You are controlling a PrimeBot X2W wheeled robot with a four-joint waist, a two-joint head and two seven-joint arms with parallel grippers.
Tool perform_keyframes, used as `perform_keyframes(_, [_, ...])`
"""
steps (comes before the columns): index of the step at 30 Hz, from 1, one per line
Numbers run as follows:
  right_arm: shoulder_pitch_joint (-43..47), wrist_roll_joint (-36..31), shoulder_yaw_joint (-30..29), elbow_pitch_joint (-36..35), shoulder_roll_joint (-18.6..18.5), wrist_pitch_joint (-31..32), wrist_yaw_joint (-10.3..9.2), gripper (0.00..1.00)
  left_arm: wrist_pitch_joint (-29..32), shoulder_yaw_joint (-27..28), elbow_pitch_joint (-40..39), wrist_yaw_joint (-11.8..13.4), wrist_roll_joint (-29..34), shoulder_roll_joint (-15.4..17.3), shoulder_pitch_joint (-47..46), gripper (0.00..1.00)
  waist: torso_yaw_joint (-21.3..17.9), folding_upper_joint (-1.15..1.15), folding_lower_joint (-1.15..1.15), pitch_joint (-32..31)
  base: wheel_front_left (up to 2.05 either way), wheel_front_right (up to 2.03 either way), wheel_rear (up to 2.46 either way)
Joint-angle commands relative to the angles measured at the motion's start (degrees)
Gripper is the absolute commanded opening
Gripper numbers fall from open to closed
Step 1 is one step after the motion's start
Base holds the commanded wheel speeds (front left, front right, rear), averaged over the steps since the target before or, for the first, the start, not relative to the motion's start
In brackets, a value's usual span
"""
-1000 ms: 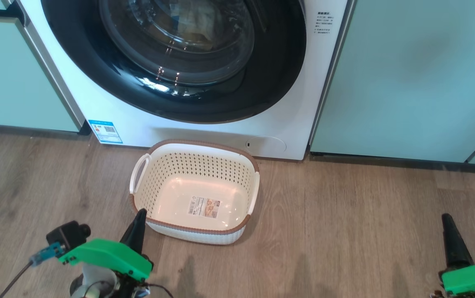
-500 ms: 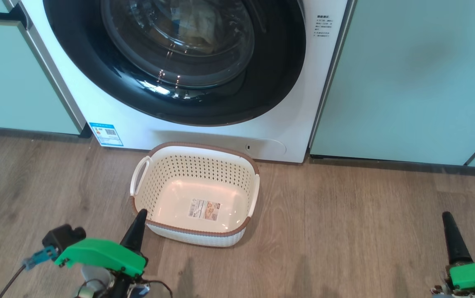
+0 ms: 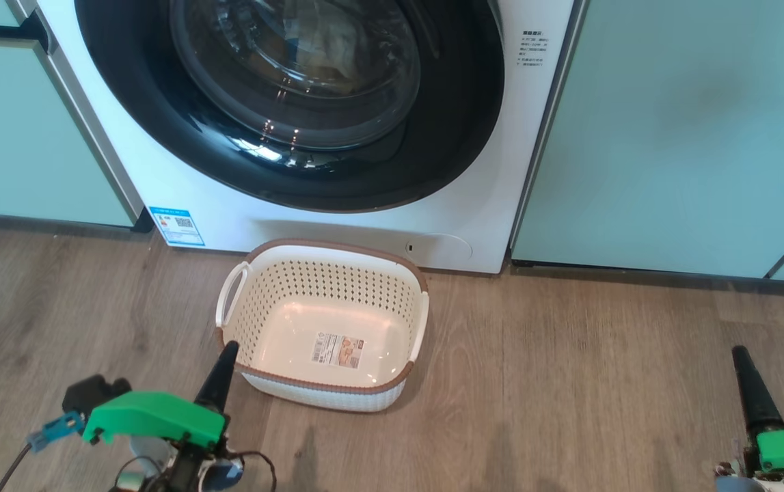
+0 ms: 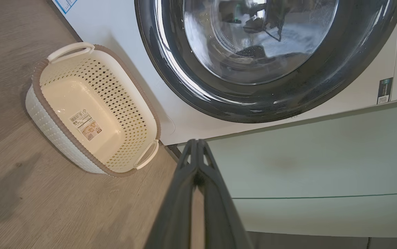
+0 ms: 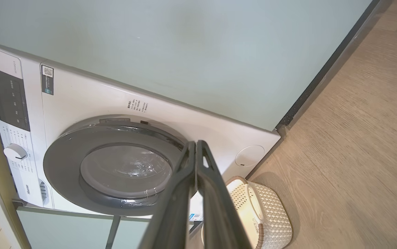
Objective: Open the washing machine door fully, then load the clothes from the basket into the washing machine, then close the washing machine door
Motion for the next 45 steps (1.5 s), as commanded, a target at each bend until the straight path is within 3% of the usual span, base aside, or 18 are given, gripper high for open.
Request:
perform_keyframes(1, [-3.3,2.11,0.36,-1.34,-1.36,0.61,-0.12,0.0,0.52,2.3,-1.29,-0.62,-2.01,0.23,-3.07,0.0,0.01,0.0,0.0,-0.08,0.0,0.0,0.0])
perform_keyframes(37, [-6.35,23.67,-0.57,2.43,-1.41,3.69,-0.17,0.0,4.98,7.52,1.95,-4.53,-23.22,-2.12,-4.59,0.0,0.18,0.0,0.0,-1.65,0.0,0.0,0.0])
perform_keyframes(45, [-6.39,23.71,-0.76,2.48,-1.28,3.86,-0.17,0.0,5.15,7.73,1.99,-4.57,-23.27,-2.25,-4.62,0.0,0.18,0.0,0.0,-1.66,0.0,0.0,0.0])
